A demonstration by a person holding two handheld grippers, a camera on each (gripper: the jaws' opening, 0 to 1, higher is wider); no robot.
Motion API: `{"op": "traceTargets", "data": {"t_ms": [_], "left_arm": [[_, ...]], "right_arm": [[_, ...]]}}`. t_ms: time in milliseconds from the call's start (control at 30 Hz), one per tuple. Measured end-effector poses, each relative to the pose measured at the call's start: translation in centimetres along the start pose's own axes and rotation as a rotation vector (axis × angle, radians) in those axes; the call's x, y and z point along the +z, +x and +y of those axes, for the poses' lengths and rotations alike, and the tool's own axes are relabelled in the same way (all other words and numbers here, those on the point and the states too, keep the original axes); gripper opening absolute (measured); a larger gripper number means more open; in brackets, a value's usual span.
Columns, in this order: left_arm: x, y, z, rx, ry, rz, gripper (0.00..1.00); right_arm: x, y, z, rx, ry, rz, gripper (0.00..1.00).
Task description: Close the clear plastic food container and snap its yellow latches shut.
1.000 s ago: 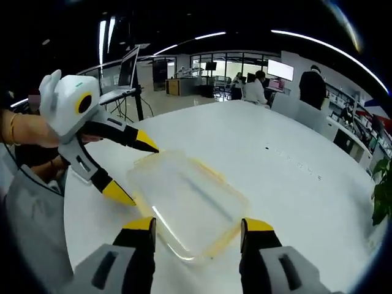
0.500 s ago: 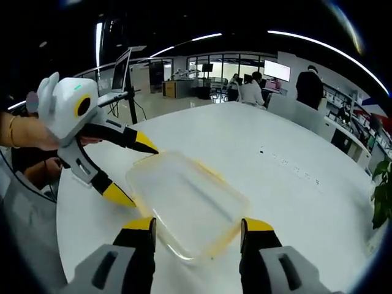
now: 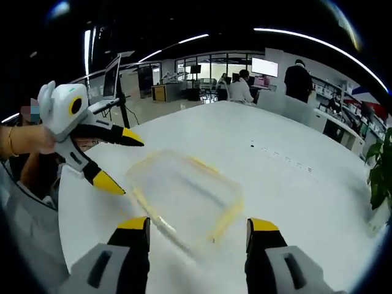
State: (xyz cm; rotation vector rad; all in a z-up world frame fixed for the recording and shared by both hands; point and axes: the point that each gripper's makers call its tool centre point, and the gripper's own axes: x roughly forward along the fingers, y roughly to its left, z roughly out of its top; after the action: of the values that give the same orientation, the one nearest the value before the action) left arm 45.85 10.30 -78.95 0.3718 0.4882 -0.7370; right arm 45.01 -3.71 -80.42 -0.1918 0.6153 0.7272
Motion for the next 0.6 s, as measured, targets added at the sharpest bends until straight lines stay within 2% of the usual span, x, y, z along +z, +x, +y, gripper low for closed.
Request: {"op": "traceTargets", "data": {"t_ms": [100,300,467,600], "left_arm": [[0.3,-1.6,0.4,0.027,-0.046,-0.028,0.57],[1.4,-4.9,0.2,0.069,-0.186,-0.135,0.58],[1.2,-7.2,-0.3,0.095,-0.264,-0.187,0.6],[0.2,-8.6,-1.1,0.109,-0.31,-0.198,0.62]], "right_arm": [[-0.1,-1.1,0.3,-0.009,0.024,-0.018,0.63],[0.3,-3.7,1.3,-0.026,0.064,-0.068,0.62],[0.6,-5.8,2.3,-0.037,0.084,-0.113,0.63],[0.1,-7.0,3.1,-0.044,0.102,-0.143,0.63]]}}
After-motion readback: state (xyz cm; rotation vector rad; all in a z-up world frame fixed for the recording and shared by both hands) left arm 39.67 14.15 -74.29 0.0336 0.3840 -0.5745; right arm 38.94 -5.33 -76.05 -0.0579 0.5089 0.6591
